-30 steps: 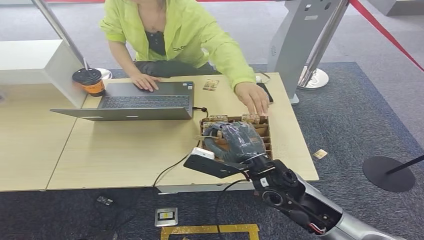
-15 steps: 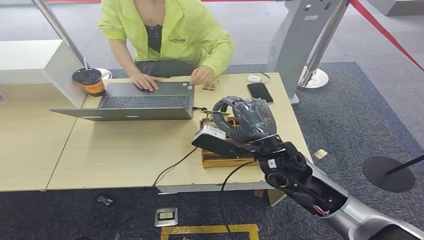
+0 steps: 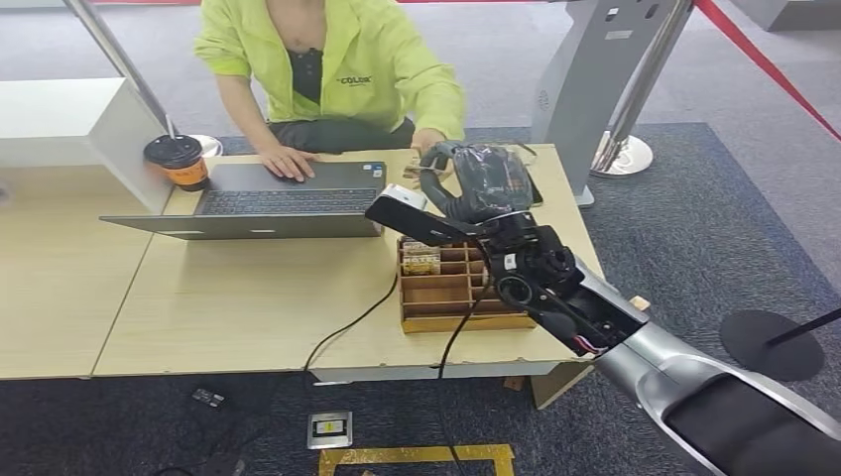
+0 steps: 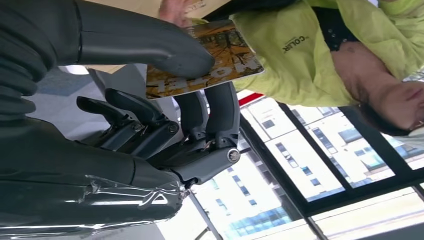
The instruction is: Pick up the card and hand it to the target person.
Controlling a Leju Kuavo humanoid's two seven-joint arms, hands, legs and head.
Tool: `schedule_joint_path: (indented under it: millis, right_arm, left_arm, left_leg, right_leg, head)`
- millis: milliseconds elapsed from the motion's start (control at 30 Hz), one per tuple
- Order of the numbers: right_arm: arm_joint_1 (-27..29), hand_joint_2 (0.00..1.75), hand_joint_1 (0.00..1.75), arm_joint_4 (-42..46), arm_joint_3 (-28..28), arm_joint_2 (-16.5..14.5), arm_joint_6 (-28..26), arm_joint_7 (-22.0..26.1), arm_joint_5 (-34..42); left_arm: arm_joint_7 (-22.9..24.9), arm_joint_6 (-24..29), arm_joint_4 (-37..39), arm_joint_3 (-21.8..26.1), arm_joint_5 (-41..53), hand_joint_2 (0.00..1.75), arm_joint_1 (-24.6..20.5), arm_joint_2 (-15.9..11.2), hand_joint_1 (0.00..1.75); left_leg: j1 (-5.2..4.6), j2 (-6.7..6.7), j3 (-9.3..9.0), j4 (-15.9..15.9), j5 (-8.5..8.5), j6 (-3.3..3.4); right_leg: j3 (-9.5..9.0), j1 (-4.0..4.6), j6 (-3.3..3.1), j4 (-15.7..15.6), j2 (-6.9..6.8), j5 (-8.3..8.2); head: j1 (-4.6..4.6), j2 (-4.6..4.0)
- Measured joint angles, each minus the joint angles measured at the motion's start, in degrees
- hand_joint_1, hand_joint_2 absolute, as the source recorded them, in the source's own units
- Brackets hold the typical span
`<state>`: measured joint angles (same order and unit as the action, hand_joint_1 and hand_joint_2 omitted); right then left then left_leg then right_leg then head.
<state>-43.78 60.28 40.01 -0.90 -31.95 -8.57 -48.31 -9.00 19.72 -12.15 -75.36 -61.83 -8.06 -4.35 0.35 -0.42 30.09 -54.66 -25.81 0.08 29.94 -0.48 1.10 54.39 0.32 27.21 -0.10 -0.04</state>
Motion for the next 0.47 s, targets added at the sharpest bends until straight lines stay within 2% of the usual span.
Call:
schedule_joint_path:
  millis: [267,467]
  right_arm:
    - [-5.7,1.75,1.75,-13.04,0.01,-2.99,-1.88,1.55,2.82]
    - [-7.79,1.75,1.75,-19.2,0.21,-4.43,-2.09,1.14,2.2]
  left_arm:
    - [0.37,-0.4,0.0,-0.38,0.29,1.75,-0.49,0.01,0.0]
    - [0.37,-0.32,0.0,-0.44,0.0,1.75,-0.48,0.01,0.0]
  left_leg:
    - [0.0,0.0,0.01,-0.01,0.0,0.0]
    - [0.0,0.0,0.0,-0.01,0.0,0.0]
  right_leg:
    - [0.0,0.0,0.0,0.0,0.0,0.0]
    - [0.0,0.0,0.0,0.0,0.0,0.0]
  head:
    - [0.02,0.0]
    - [0.02,0.0]
